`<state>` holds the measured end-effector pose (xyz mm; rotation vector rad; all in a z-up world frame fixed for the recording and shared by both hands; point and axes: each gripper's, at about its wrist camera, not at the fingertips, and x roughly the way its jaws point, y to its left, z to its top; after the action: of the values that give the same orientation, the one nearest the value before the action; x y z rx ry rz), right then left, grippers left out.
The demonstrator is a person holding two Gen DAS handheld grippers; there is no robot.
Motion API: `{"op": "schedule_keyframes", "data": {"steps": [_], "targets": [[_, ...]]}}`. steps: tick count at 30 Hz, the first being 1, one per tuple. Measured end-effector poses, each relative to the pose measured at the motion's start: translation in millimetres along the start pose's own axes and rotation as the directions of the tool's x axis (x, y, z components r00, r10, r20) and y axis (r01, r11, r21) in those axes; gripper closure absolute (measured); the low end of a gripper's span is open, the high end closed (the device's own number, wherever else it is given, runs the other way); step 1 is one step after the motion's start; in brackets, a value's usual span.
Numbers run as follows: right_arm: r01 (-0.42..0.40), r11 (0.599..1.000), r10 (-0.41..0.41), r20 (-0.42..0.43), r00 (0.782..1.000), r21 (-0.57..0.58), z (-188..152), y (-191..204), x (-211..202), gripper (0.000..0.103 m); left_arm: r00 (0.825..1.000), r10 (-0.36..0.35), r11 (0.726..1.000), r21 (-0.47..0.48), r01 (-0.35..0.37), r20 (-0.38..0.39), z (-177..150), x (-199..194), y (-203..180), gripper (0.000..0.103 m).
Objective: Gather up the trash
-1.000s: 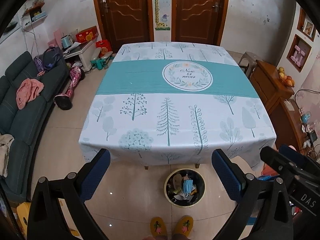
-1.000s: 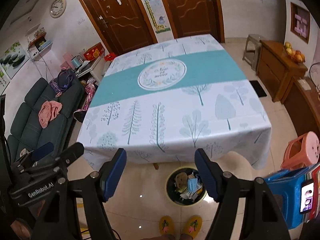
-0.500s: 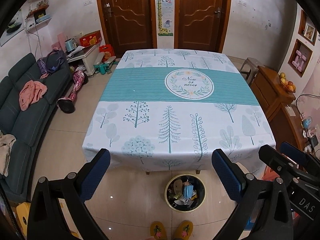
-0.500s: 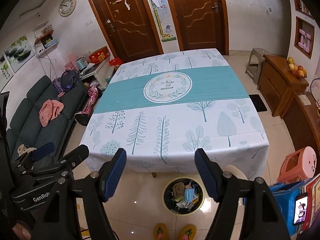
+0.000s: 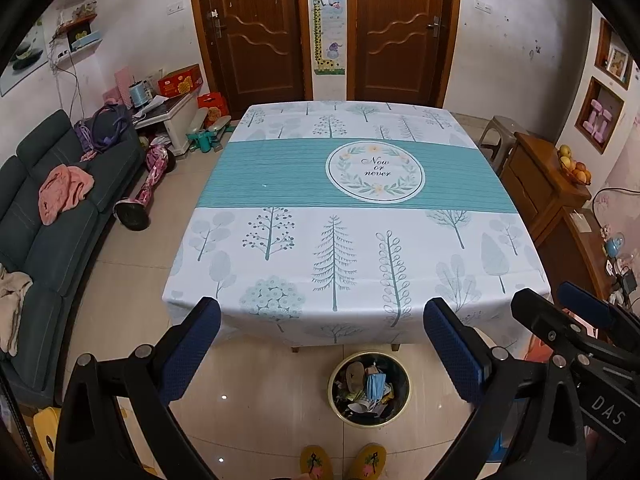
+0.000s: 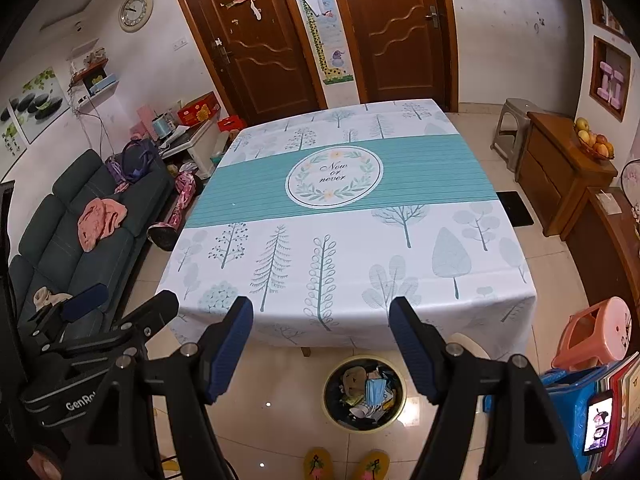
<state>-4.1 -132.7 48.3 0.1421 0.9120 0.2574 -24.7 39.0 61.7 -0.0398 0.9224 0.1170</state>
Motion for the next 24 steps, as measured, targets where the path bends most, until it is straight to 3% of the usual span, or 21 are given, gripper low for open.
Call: {"op": "schedule_keyframes", "data": {"steps": [24], "targets": [[-0.001, 1.000, 0.001, -0.002, 1.000, 0.002, 1.3, -3.1, 1.0, 0.032, 1.000, -0.006, 1.000, 0.001, 0.006, -0.006, 3.3, 3.8, -1.5, 0.002]]}}
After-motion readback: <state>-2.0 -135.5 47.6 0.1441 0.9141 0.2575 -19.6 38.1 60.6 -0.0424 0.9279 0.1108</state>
